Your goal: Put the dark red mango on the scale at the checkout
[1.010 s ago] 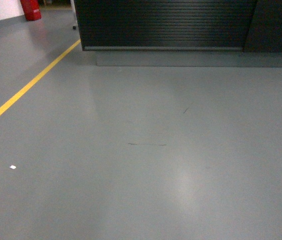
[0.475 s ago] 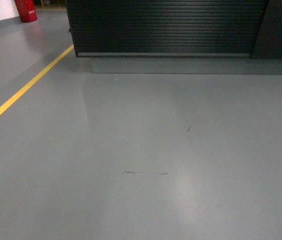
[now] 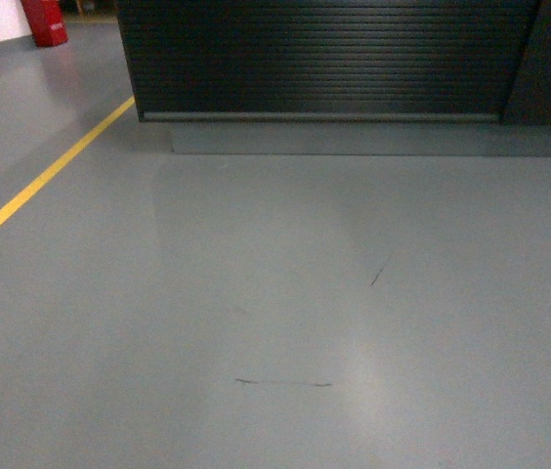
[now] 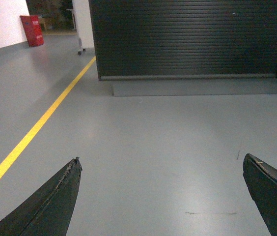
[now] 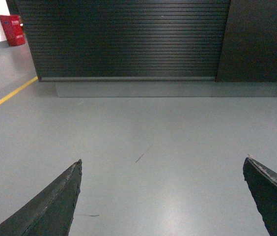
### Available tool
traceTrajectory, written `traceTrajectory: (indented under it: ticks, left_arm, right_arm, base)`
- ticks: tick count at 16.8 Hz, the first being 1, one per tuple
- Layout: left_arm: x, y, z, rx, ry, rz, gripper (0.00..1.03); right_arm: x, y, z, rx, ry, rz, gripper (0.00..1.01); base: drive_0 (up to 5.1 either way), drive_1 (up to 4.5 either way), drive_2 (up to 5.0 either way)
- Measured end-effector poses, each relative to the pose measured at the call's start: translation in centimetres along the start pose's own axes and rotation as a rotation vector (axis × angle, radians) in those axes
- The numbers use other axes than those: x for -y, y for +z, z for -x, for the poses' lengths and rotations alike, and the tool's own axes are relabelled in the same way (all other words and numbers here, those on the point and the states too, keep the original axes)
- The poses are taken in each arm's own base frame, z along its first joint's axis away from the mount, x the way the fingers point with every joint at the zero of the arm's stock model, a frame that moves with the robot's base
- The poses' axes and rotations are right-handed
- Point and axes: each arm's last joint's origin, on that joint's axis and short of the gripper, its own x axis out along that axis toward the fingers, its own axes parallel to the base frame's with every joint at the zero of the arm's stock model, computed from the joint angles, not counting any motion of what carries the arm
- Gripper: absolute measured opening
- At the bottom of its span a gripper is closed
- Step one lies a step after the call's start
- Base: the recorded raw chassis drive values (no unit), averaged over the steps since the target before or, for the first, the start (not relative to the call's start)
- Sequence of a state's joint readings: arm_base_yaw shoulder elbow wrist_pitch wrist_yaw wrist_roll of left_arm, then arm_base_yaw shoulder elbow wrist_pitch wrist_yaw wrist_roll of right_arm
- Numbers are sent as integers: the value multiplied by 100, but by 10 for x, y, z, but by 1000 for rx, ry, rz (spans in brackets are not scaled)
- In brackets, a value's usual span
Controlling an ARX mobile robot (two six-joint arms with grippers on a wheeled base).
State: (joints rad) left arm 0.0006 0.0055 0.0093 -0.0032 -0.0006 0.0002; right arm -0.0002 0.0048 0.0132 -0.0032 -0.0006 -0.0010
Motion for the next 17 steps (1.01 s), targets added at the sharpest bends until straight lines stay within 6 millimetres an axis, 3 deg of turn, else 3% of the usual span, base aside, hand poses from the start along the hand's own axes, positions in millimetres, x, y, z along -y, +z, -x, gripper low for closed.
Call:
traceTrajectory:
  ticks: [17]
  left_arm:
    - [0, 0, 0, 0, 0, 0, 98]
  right_arm:
    - [0, 0, 0, -2, 0, 0, 98]
  base:
    - [-2, 401, -406]
